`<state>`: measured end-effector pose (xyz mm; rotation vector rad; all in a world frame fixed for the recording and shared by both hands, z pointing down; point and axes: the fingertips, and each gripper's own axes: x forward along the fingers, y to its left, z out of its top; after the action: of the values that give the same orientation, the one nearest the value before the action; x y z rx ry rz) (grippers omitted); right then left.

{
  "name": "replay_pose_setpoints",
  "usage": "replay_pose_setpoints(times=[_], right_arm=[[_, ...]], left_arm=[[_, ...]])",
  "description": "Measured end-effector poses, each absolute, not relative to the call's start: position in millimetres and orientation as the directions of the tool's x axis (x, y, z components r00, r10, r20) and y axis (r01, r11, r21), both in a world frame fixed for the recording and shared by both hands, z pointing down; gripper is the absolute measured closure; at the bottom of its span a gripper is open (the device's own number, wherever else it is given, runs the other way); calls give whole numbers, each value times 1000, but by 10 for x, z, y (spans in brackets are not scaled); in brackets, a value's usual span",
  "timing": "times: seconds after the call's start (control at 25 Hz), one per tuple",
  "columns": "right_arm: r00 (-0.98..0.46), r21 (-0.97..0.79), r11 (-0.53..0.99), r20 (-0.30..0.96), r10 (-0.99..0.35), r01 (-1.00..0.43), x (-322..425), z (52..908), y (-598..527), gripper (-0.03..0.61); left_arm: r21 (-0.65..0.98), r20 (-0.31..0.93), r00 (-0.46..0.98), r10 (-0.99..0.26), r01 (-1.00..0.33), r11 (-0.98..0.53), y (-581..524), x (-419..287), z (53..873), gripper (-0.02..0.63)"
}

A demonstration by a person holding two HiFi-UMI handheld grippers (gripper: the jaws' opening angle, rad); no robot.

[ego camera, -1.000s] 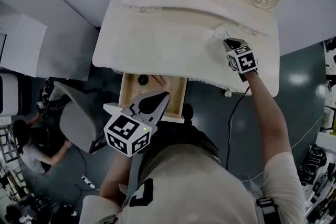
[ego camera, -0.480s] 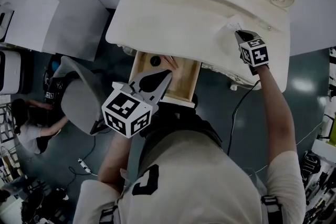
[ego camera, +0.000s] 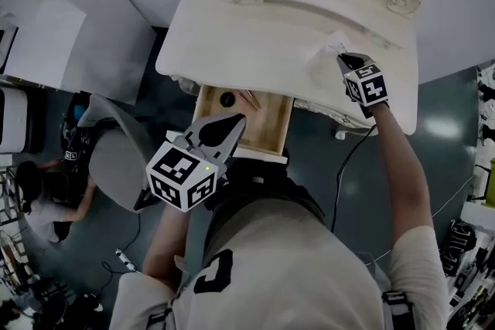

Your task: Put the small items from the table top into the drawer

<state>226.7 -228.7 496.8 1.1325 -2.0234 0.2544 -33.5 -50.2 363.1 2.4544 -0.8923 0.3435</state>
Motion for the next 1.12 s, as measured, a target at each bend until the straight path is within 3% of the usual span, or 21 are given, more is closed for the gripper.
replay_pose_setpoints(times=[0.44, 1.12], right_arm=[[-307, 221, 601, 696, -649, -768, 2051, 4693, -2084, 545], [-503, 198, 770, 655, -565, -607, 677, 4319, -1599, 543]], left_arm=[[354, 370, 760, -534, -647, -676, -397, -489, 3542, 557], [351, 355, 746, -564, -665, -659, -185, -959, 3504, 557]])
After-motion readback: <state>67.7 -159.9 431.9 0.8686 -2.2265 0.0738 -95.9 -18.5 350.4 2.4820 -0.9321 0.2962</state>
